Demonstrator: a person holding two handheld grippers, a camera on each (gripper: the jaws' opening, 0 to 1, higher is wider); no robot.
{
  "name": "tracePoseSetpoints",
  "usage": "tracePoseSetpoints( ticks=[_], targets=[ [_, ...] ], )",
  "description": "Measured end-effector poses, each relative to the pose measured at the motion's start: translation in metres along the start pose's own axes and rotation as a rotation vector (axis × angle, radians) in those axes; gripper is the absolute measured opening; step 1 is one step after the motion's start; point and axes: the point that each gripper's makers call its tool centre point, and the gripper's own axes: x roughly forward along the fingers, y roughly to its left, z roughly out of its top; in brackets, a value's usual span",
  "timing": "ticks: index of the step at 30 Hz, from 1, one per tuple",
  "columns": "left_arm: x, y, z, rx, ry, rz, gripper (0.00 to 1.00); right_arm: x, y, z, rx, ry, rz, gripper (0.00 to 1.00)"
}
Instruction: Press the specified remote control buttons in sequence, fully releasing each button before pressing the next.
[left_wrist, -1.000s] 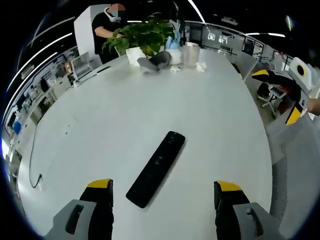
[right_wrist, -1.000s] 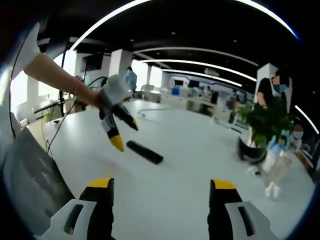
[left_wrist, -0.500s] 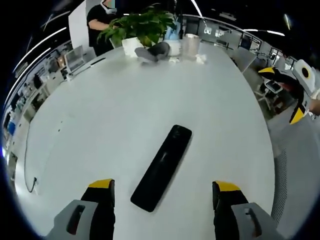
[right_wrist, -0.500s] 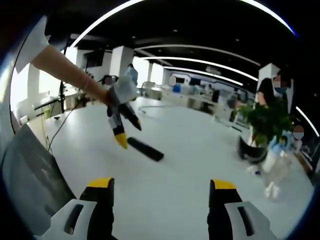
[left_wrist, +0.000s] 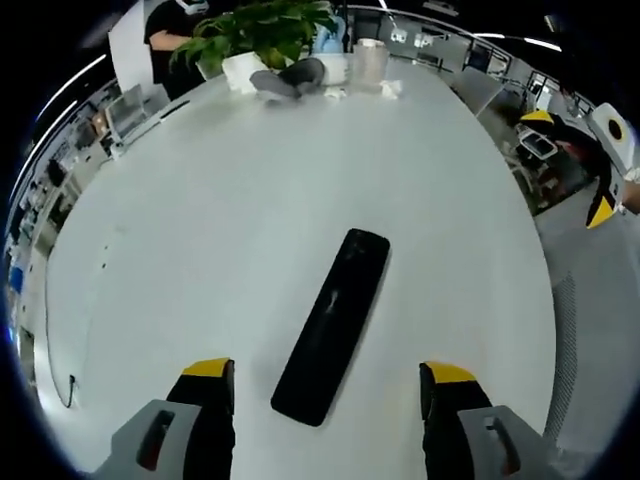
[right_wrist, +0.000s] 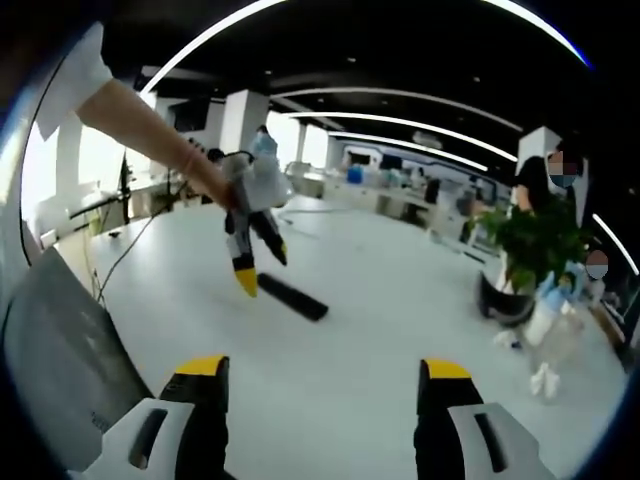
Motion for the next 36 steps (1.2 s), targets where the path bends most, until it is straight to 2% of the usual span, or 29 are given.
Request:
tracePoseSetpoints(
  ticks=[12, 19, 21, 24, 29, 32, 36],
  targets=[
    [0.009, -0.006, 0.002, 0.011, 0.043, -0.046, 0.64, 0.0, 0.002, 0.001, -0.006, 0.002, 0.006, 0.75],
    [0.013, -0.008, 0.003, 0.037, 0.057, -0.049, 0.57, -0.001, 0.005, 0.001, -0.01, 0.006, 0.012, 0.75],
    [0.013, -0.004, 0.003, 0.077, 0.067, -0.035, 0.54, -0.001, 0.006, 0.001, -0.012, 0.009, 0.014, 0.74],
    [0.011, -0.004, 0.002, 0.089, 0.08, -0.035, 0.51, -0.001, 0.006, 0.002, -0.013, 0.011, 0.016, 0.74],
    [0.012, -0.002, 0.004, 0.076, 0.07, -0.021, 0.47, -0.001, 0.006, 0.001, -0.015, 0.011, 0.017, 0.74],
    [0.012, -0.005, 0.006, 0.099, 0.06, -0.026, 0.4, -0.001, 0.005, 0.001, -0.015, 0.01, 0.017, 0.74],
    [0.013, -0.005, 0.008, 0.106, 0.047, -0.025, 0.35, -0.001, 0.004, 0.0, -0.015, 0.011, 0.016, 0.74]
  ],
)
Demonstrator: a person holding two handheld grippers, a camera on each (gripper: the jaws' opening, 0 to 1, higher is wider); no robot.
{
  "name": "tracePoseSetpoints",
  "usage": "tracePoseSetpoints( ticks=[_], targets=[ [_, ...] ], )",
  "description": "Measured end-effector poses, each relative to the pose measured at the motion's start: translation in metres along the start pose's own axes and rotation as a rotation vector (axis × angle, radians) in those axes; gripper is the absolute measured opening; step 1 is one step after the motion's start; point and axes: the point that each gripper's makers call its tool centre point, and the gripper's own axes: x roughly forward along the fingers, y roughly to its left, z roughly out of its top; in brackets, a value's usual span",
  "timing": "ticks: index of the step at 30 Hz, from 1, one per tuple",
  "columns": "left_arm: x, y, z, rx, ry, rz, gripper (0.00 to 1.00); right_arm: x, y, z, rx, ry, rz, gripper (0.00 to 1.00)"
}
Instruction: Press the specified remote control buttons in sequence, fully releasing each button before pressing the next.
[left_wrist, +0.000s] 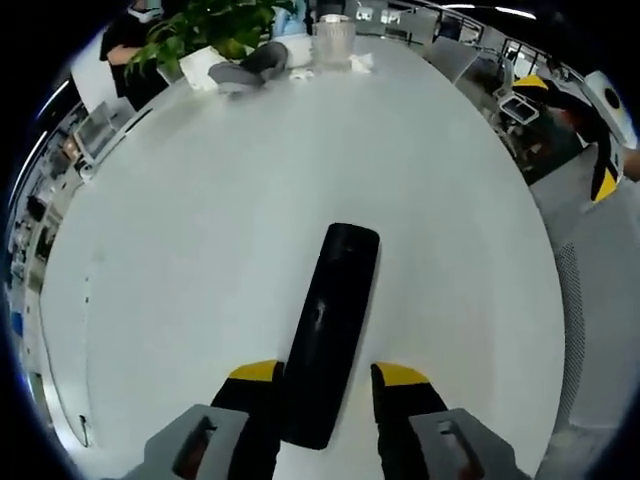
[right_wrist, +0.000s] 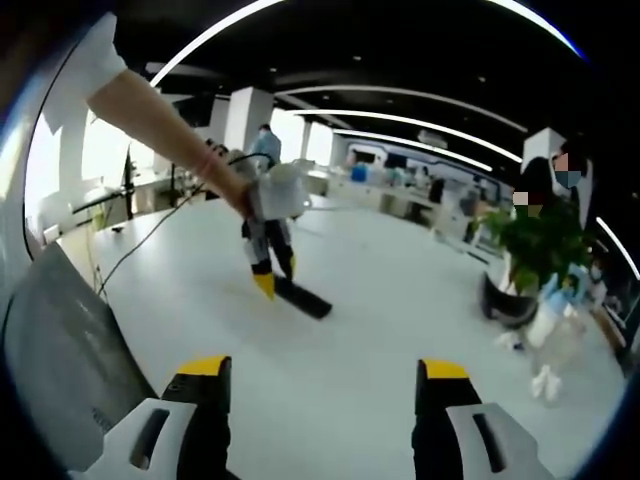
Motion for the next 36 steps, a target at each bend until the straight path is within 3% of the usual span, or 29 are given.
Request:
tracePoseSetpoints(
  ticks=[3, 17, 36],
  targets=[
    [0.0, 0.003, -0.001, 0.022, -0.009, 0.02, 0.26, 0.0, -0.001, 0.0, 0.001, -0.001, -0.001, 0.74],
    [0.001, -0.002, -0.002, 0.027, -0.047, 0.014, 0.25, 0.001, -0.002, 0.0, -0.002, 0.003, -0.003, 0.73],
    [-0.001, -0.016, -0.008, 0.011, -0.048, 0.003, 0.24, 0.002, 0.0, 0.001, -0.004, -0.001, -0.005, 0.73]
  ],
)
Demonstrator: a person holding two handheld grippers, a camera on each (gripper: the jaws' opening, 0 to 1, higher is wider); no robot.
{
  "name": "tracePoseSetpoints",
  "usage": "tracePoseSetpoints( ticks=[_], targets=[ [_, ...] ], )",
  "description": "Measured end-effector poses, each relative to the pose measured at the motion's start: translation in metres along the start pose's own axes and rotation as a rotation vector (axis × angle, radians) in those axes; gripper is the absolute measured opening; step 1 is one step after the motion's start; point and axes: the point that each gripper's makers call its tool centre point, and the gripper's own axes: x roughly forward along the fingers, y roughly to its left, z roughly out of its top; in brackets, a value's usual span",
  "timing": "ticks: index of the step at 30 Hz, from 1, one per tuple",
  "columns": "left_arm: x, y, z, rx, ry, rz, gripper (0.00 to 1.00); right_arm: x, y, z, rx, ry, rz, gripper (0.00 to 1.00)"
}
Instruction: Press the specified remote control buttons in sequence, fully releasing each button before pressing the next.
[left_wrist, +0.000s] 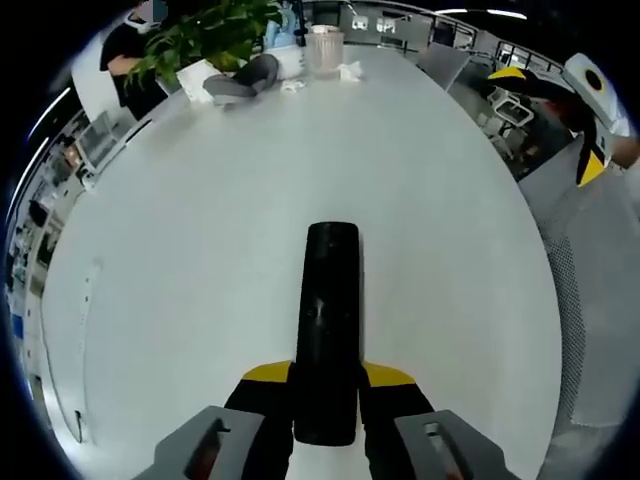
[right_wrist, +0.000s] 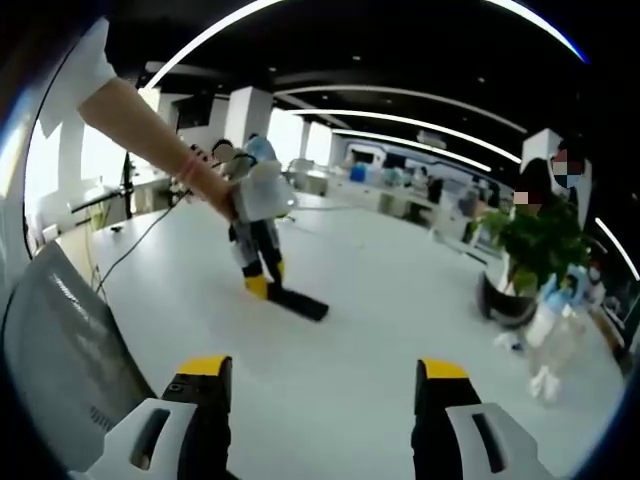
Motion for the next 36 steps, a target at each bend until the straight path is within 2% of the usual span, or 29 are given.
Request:
tracePoseSetpoints(
  ticks=[25, 36],
  targets=[
    [0.0, -0.023, 0.002, 0.013, -0.012, -0.008, 0.24, -0.002, 0.002, 0.0, -0.007, -0.005, 0.011, 0.73],
    [-0.001, -0.03, 0.002, -0.014, -0.06, 0.001, 0.25, -0.002, 0.003, -0.001, -0.009, -0.001, 0.015, 0.73]
  ],
)
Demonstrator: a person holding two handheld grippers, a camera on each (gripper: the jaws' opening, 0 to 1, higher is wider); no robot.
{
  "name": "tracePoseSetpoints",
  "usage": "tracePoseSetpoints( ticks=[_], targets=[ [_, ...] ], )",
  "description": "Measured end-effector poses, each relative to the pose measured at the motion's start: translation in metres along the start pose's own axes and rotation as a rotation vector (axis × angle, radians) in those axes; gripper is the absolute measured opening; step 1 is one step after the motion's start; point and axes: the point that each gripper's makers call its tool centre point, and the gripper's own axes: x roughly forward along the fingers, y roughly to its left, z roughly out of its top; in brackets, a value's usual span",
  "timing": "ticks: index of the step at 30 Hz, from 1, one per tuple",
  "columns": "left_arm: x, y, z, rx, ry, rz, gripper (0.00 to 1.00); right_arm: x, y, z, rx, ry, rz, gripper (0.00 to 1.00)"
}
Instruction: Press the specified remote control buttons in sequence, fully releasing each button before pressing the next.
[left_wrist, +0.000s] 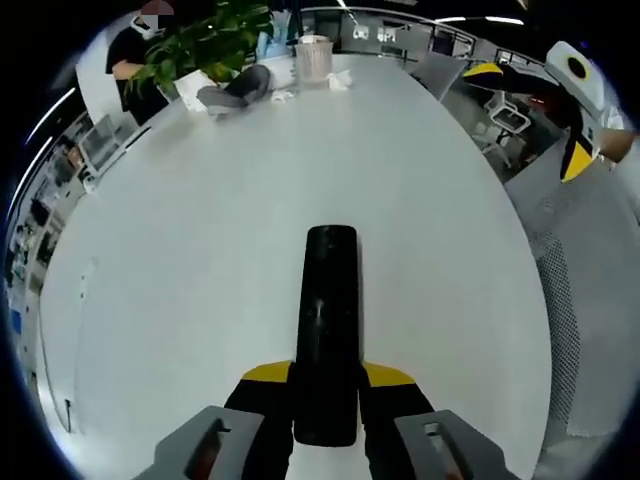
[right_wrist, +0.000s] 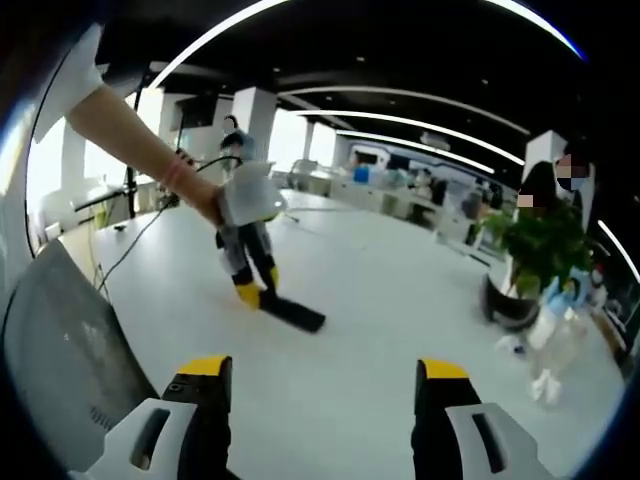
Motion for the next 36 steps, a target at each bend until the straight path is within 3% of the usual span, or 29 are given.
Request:
tracePoseSetpoints(
  ticks=[25, 36],
  targets=[
    [-0.005, -0.015, -0.003, -0.12, -0.168, 0.008, 0.25, 0.003, 0.0, -0.003, -0.017, 0.02, 0.016, 0.73],
    [-0.006, -0.023, -0.005, -0.121, -0.197, 0.013, 0.25, 0.004, -0.002, -0.004, -0.019, 0.02, 0.012, 0.73]
  ],
)
